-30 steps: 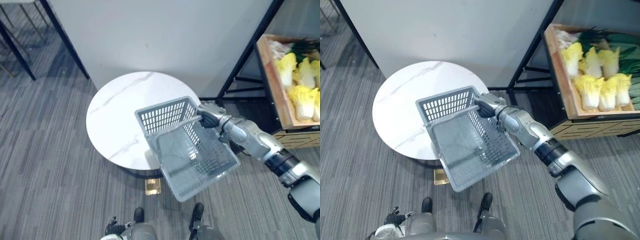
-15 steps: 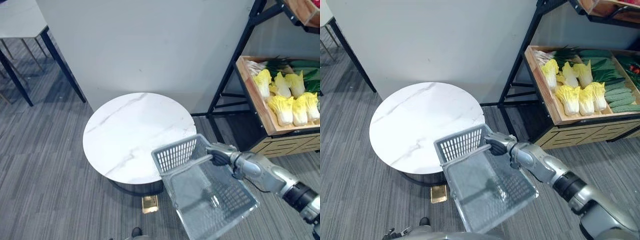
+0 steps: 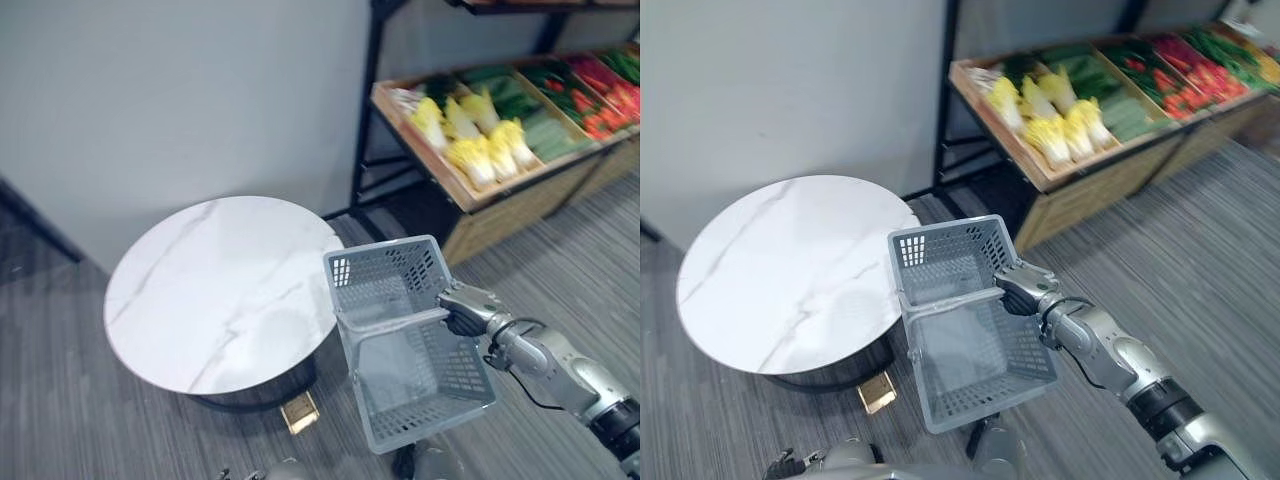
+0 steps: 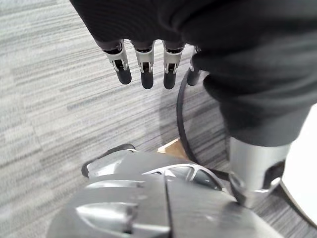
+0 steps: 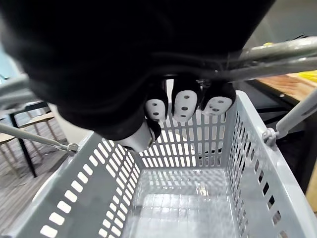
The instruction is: Pick vegetable in the basket
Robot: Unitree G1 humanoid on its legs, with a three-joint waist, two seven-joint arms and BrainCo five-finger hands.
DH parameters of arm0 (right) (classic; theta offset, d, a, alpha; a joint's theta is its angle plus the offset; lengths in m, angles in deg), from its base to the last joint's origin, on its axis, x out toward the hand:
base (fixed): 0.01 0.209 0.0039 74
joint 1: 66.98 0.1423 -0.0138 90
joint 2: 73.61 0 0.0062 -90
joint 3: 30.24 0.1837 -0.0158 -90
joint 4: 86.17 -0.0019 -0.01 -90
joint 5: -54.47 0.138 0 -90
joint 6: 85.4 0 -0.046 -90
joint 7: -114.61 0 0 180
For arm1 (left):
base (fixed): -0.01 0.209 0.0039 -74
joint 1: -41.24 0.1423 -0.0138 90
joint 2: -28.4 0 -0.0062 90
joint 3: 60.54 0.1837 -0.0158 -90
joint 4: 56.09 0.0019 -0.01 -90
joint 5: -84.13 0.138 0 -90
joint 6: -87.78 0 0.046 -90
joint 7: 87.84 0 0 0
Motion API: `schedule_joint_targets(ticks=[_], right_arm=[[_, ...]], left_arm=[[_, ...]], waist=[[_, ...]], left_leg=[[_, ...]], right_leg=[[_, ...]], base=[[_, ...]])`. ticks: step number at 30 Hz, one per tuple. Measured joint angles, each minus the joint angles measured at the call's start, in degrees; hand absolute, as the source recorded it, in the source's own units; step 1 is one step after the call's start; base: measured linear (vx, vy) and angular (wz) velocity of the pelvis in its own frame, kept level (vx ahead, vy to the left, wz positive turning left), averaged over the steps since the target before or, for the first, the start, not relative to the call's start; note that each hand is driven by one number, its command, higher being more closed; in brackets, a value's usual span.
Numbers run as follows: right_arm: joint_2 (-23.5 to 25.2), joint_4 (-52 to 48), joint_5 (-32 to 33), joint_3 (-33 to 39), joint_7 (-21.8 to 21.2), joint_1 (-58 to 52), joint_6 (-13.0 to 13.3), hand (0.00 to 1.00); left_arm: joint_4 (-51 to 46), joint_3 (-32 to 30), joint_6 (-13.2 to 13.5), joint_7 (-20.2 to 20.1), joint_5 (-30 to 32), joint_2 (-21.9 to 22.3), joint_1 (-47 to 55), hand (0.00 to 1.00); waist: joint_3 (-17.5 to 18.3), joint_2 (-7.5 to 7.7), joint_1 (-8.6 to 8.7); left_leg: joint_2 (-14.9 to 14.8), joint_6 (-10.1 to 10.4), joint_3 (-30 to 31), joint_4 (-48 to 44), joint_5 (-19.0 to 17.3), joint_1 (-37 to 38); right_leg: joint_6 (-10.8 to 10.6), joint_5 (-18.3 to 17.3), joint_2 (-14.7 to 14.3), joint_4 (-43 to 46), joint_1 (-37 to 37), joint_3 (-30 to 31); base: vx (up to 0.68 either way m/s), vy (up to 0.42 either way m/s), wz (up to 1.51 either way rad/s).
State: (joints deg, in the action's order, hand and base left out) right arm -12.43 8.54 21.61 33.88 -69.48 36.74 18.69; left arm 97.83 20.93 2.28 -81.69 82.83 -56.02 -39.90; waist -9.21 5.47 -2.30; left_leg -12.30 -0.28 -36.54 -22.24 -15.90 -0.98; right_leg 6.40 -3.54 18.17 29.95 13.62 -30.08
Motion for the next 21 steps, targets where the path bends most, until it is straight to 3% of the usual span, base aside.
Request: schedule_joint_targets(ticks=[1,2,4,5,6,8,11,13,14,15,16,18,19,21], right_arm=[[1.2,1.2,-0.8,0.0,0.0,1.9,0.2,1.00],[2.1,2.2,-1.1,-0.1,0.2,3.1,0.0,1.00],[1.7,2.8,-1.9,0.0,0.6,3.2,0.4,1.00],[2.1,3.8,-2.8,-0.1,1.1,3.8,0.3,1.00],[2.1,4.0,-3.0,-0.1,1.1,4.3,0.3,1.00],[2.0,5.5,-3.7,0.0,1.4,4.6,-0.2,1.00],[1.8,5.1,-4.5,1.0,1.5,0.5,-0.9,1.00],[1.9,5.0,-4.5,1.1,1.6,-2.0,-0.9,1.00],[1.9,5.0,-4.5,1.1,1.6,-2.3,-0.9,1.00],[1.9,4.9,-4.5,1.1,1.6,-2.5,-0.8,1.00],[1.9,4.6,-4.4,0.9,1.6,-2.3,-0.8,1.00],[2.0,4.5,-4.4,0.5,2.0,-1.7,-0.8,1.00],[2.0,4.5,-4.3,0.1,2.0,-0.9,-0.5,1.00],[1.7,4.5,-3.1,0.1,2.2,0.0,0.0,1.00]], left_arm=[[0.6,0.2,-0.2,0.0,0.0,0.3,-0.2,0.00],[2.4,0.2,-0.2,-0.1,0.2,1.2,-0.8,0.00],[2.4,2.4,0.1,-0.2,0.1,1.2,-0.9,0.00],[2.5,2.8,-0.1,-0.3,0.2,0.6,-1.5,0.00],[2.7,3.4,-0.1,-0.3,0.2,0.5,-1.8,0.00],[2.8,4.9,0.0,-0.4,0.2,1.2,-2.2,0.00],[3.5,4.8,0.0,-0.8,0.3,0.8,-2.3,0.00],[3.3,4.1,0.2,-0.8,0.3,0.7,-2.4,0.00],[3.3,3.7,0.4,-0.8,0.3,0.7,-2.4,0.00],[3.3,3.4,0.4,-0.8,0.3,0.9,-2.1,0.00],[3.3,1.8,0.5,-0.7,0.2,2.1,-1.3,0.00],[3.2,1.4,0.5,-0.6,-0.1,3.1,-0.5,0.00],[2.8,1.0,0.6,-0.4,-0.3,3.5,0.6,0.00],[2.0,0.6,0.5,-0.3,-0.3,4.2,2.8,0.00]], waist=[[-0.3,-0.45,-0.22],[0.1,-3.00,-0.96],[0.3,-2.64,-0.28],[0.8,-1.75,-0.70],[0.9,-1.67,-0.86],[0.7,-2.88,0.75],[0.6,-3.23,2.35],[0.6,-3.31,2.22],[0.5,-3.51,2.10],[0.2,-4.08,1.95],[0.1,-4.21,0.86],[0.2,-4.56,0.04],[0.2,-4.72,-0.35],[0.7,-5.63,-0.27]], left_leg=[[-0.7,-0.3,-2.9,0.6,-0.3,-0.1],[-2.8,-0.7,-9.1,4.1,1.7,1.4],[-1.1,-0.2,-13.7,7.7,3.8,3.6],[-0.5,-0.2,-18.7,8.1,4.2,3.8],[-0.5,-0.3,-20.5,8.0,4.2,3.7],[-1.8,-0.4,-23.7,7.4,4.7,3.9],[-7.0,-0.4,-23.6,0.7,4.8,4.0],[-12.8,-0.3,-20.2,-9.0,6.9,2.6],[-14.1,-0.5,-18.1,-12.0,8.2,1.9],[-15.6,-1.3,-11.5,-16.8,11.5,0.4],[-13.6,-0.5,1.0,-20.8,12.7,-3.4],[-9.6,2.4,10.3,-20.3,10.2,-4.9],[-5.9,4.1,16.8,-17.1,8.4,-4.9],[-2.4,5.7,23.6,-6.9,6.6,-4.6]], right_leg=[[2.0,2.3,-3.5,-7.7,-1.0,-0.5],[2.6,0.8,-5.9,-7.5,-2.2,-1.3],[-2.8,-3.7,-3.9,-2.8,-5.1,-5.8],[-7.2,-5.7,-3.4,-8.4,-9.0,-7.8],[-7.5,-5.9,-3.4,-11.1,-9.5,-8.4],[-8.5,-3.5,-5.0,-15.8,-10.1,-9.3],[-7.7,-3.7,-8.6,-19.0,-11.9,-8.4],[-6.6,-3.9,-10.7,-20.4,-13.1,-6.7],[-6.4,-3.8,-11.2,-20.8,-13.6,-5.8],[-5.6,-3.2,-12.1,-21.6,-14.6,-3.2],[-4.6,-2.3,-12.9,-22.5,-15.3,1.5],[-4.5,-1.5,-13.0,-23.1,-14.8,5.6],[-4.6,-0.1,-13.5,-24.6,-14.4,9.1],[-5.4,2.2,-15.7,-27.0,-13.2,15.0]], base=[[-0.17,0.127,-2.30],[-0.20,0.089,-2.11],[-0.11,0.070,-1.73],[-0.06,0.036,-1.57],[-0.09,-0.055,-1.80],[-0.07,-0.095,-0.95],[-0.03,-0.183,-0.31],[-0.05,-0.208,-0.38],[-0.05,-0.182,-0.67],[-0.02,-0.168,-1.22],[0.00,-0.182,-1.45],[0.05,-0.057,-1.52],[0.07,-0.002,-1.67],[0.09,0.035,-1.71]])
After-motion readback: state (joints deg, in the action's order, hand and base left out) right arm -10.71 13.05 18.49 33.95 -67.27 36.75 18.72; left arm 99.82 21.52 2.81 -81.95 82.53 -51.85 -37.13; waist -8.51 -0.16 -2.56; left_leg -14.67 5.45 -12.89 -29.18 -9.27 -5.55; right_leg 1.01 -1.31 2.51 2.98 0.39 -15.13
